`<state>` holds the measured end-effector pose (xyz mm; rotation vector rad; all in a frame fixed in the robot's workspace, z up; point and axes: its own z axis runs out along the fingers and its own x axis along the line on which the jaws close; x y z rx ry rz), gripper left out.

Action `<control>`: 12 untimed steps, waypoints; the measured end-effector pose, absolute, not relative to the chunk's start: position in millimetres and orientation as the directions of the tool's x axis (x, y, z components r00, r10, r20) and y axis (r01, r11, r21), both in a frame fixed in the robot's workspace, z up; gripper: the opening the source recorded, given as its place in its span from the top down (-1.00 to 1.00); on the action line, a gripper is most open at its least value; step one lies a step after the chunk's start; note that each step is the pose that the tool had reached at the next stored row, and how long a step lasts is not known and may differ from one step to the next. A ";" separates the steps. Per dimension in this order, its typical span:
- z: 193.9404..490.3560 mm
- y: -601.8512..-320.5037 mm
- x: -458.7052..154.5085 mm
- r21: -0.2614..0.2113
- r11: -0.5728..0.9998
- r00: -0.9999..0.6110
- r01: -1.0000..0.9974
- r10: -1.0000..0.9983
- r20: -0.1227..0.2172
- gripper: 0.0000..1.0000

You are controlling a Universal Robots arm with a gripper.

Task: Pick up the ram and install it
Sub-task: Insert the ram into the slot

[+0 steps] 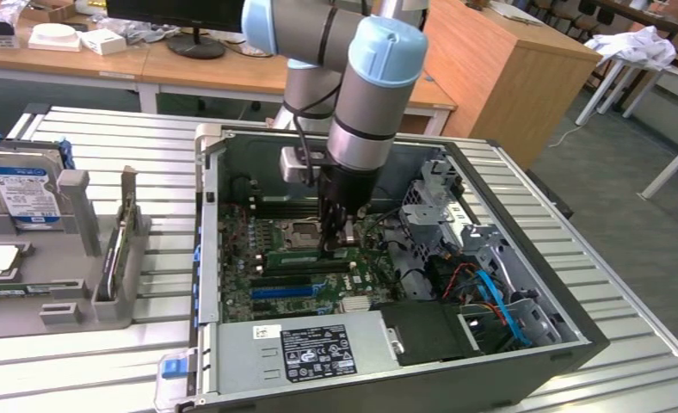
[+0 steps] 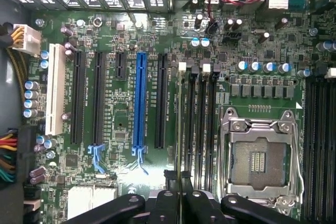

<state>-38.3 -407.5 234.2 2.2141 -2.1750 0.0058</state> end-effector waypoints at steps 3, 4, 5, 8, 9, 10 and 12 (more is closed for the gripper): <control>232.3 -406.8 -38.5 0.024 -0.017 0.018 -1.000 -0.999 0.029 0.76; 232.2 -406.1 -38.5 0.024 -0.017 0.018 -1.000 -0.999 0.029 0.76; 232.1 -405.3 -38.5 0.024 -0.017 0.018 -1.000 -0.999 0.029 0.76; 231.9 -403.2 -38.4 0.024 -0.017 0.018 -1.000 -0.999 0.035 0.76; 231.9 -403.0 -38.4 0.024 -0.017 0.018 -1.000 -0.999 0.038 0.76; 231.9 -402.6 -38.5 0.024 -0.017 0.018 -1.000 -0.999 0.040 0.76; 231.8 -402.4 -38.4 0.024 -0.017 0.018 -1.000 -0.999 0.044 0.76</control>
